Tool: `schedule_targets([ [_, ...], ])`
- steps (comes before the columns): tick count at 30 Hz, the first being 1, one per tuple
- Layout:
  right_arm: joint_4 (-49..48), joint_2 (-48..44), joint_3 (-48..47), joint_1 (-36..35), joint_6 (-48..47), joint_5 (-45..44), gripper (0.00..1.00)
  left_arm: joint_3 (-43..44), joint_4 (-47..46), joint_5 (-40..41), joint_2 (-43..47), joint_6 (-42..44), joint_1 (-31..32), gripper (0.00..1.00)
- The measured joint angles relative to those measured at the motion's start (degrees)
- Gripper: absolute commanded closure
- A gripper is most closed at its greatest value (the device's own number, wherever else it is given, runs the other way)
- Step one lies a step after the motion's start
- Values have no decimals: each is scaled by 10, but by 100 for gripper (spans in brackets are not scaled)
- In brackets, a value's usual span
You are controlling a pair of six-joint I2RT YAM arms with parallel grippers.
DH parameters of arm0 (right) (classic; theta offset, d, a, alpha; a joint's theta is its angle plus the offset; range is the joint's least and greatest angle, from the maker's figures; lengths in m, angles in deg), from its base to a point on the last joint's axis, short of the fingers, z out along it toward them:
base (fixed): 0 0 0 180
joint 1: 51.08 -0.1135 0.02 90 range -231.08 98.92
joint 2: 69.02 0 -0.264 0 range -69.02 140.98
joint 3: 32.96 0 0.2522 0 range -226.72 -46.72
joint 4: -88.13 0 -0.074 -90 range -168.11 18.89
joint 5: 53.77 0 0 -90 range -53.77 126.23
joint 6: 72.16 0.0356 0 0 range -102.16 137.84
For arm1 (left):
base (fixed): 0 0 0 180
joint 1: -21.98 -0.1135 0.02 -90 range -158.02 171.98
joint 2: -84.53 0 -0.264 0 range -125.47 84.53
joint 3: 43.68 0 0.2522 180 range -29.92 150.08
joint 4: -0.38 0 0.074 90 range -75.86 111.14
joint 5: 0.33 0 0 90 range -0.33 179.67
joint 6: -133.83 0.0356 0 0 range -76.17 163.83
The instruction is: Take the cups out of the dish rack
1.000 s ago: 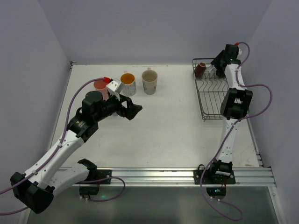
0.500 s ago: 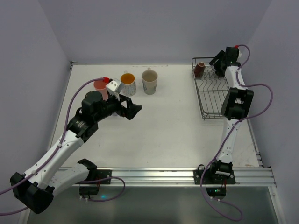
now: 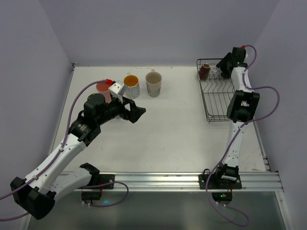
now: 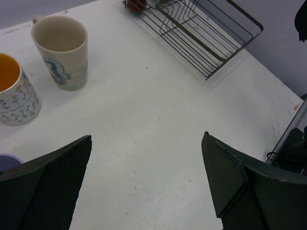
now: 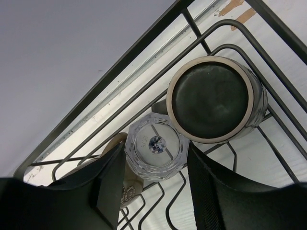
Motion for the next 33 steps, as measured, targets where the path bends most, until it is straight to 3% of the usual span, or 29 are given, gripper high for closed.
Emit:
schedule_targets([
  [11, -156, -94, 193, -12, -37, -12, 65, 0, 0, -2, -5, 0, 0, 0],
  [25, -255, -224, 319, -34, -91, -32, 66, 0, -13, -22, -38, -9, 0, 0],
  [33, -288, -311, 404, -33, -86, -44, 67, 0, -49, -50, -54, -57, 0, 2],
])
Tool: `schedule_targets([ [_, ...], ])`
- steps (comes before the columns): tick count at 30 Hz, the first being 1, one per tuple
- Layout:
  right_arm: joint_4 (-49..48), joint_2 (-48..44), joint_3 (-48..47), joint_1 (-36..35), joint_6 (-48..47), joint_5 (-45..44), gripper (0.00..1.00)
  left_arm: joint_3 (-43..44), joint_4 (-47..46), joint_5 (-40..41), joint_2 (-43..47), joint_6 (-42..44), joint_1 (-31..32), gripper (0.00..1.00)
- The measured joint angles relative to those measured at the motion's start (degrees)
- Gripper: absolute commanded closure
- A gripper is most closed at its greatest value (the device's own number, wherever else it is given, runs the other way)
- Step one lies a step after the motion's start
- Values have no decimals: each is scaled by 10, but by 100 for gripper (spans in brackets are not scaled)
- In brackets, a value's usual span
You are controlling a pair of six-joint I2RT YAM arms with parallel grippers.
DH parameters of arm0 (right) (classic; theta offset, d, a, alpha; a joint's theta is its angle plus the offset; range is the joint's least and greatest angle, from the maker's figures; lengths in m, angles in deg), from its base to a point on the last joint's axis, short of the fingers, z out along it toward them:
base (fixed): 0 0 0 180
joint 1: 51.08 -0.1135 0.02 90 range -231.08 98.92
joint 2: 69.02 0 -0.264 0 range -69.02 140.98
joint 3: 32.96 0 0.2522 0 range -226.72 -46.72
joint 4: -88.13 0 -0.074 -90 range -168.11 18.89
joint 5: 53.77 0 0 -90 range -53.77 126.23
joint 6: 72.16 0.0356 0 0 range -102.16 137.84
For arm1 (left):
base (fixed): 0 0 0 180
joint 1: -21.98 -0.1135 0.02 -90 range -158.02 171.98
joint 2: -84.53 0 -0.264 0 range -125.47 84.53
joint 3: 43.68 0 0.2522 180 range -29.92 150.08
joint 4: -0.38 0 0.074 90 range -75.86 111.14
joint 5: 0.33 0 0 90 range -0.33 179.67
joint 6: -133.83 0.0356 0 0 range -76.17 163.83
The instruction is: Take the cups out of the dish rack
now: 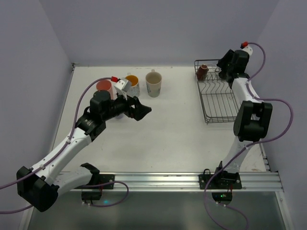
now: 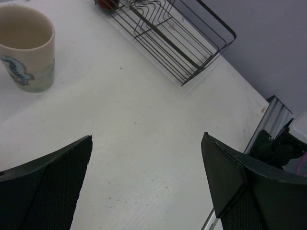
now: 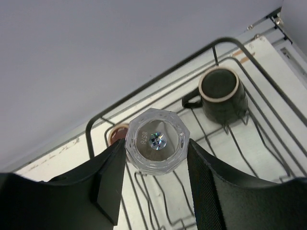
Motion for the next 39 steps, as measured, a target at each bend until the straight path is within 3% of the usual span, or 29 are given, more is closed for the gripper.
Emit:
schedule_targets([
  [6, -56, -161, 192, 0, 74, 38, 67, -1, -80, -33, -18, -73, 3, 3],
  [12, -181, -319, 392, -23, 185, 150, 69, -13, -194, -62, -62, -158, 12, 5],
  [21, -405, -378, 626, -51, 397, 364, 68, -29, -333, -77, -151, -252, 30, 16],
  [30, -532, -396, 646, -121, 489, 435, 68, -7, -364, -85, -223, -281, 50, 30],
  [39, -570, -374, 645, -186, 514, 437, 67, 19, -387, -93, -243, -287, 72, 43],
])
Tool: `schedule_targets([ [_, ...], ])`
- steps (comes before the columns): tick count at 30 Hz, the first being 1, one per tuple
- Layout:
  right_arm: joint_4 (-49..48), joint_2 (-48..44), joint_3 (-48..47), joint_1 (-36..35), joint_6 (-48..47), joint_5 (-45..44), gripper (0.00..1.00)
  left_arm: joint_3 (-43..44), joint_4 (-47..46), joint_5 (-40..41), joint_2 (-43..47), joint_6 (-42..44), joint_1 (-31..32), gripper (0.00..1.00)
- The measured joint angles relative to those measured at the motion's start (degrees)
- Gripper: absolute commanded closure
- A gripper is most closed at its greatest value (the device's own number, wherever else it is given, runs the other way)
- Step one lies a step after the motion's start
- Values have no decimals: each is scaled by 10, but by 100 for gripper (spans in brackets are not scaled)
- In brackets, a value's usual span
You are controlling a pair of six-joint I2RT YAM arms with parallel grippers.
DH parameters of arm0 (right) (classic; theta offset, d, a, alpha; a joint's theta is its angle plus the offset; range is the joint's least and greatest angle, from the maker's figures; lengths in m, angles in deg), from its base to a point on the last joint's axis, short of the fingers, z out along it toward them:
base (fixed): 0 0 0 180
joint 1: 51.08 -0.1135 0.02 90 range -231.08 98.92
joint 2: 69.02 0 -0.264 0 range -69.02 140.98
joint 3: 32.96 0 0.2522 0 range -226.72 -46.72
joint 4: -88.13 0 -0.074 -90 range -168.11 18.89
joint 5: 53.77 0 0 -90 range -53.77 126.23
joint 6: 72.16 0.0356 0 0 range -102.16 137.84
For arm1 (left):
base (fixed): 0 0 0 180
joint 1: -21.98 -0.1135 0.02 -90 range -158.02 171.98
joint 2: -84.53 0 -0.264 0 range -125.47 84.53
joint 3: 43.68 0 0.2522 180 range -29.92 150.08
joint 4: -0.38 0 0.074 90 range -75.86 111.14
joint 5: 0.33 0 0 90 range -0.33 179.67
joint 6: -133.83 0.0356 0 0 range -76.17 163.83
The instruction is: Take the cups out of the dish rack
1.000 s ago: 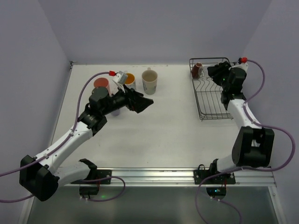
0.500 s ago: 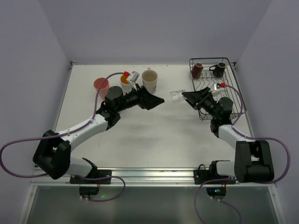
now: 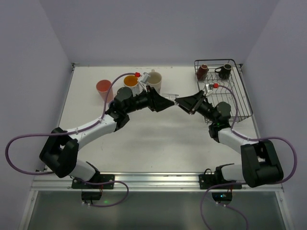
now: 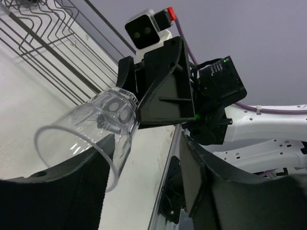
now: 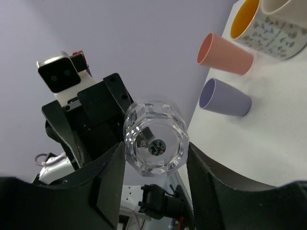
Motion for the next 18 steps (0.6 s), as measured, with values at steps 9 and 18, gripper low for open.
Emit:
schedule_targets([
  [9, -53, 43, -11, -42, 38, -17, 36, -2, 19, 28, 6, 15, -1, 100],
  [18, -30, 56, 5, -62, 12, -12, 1, 21, 236, 166, 67, 145, 4, 100],
])
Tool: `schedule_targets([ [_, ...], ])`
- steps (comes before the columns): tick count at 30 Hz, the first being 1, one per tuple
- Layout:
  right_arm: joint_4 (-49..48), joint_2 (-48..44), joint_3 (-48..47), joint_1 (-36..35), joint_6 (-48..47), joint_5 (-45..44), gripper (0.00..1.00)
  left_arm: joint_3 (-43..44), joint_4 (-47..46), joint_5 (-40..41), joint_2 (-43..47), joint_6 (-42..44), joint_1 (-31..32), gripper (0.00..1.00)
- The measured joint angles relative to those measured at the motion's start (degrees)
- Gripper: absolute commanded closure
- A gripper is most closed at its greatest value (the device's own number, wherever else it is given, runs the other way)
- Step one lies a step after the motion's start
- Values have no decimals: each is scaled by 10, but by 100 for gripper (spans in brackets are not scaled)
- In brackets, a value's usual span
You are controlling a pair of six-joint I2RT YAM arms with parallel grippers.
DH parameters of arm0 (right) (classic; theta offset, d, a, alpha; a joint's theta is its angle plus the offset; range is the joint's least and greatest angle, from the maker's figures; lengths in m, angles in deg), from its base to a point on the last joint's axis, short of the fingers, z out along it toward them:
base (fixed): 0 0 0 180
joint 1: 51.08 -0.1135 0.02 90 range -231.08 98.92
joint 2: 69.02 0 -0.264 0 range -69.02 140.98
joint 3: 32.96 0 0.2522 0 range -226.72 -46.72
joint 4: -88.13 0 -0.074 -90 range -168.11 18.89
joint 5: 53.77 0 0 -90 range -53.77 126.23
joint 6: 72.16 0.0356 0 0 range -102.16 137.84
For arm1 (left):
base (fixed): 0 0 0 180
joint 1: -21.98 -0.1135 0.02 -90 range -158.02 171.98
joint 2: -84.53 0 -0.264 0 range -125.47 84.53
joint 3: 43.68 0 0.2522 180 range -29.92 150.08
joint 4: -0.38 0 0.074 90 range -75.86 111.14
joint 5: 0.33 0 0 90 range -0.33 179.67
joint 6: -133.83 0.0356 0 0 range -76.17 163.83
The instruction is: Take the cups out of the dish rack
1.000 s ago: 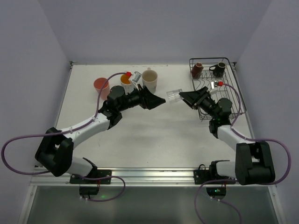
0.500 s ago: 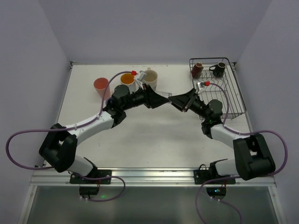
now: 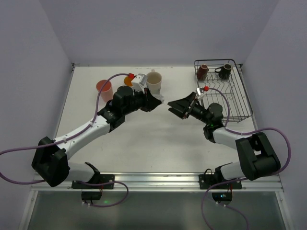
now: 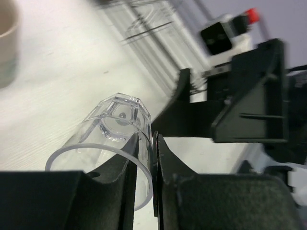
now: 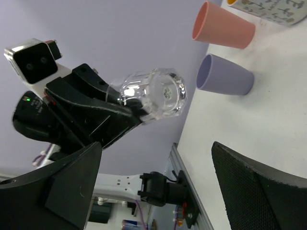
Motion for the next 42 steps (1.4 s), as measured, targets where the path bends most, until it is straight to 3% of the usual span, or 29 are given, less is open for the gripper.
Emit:
schedule_targets([
  [8, 218, -78, -4, 0, -139, -44, 1, 76, 265, 157, -64, 104, 0, 100],
  [13, 384, -183, -38, 0, -257, -122, 1, 103, 337, 199, -151, 131, 0, 100],
  [20, 490, -246, -61, 0, -356, -200, 1, 172, 390, 238, -272, 152, -9, 99],
  [26, 537, -247, -61, 0, -389, -218, 1, 197, 415, 241, -291, 158, -28, 74],
  [30, 550, -247, -61, 0, -400, -224, 1, 206, 425, 247, -292, 165, -38, 48],
  [42, 595, -249, -99, 0, -419, -261, 3, 211, 443, 256, -274, 172, -42, 34],
])
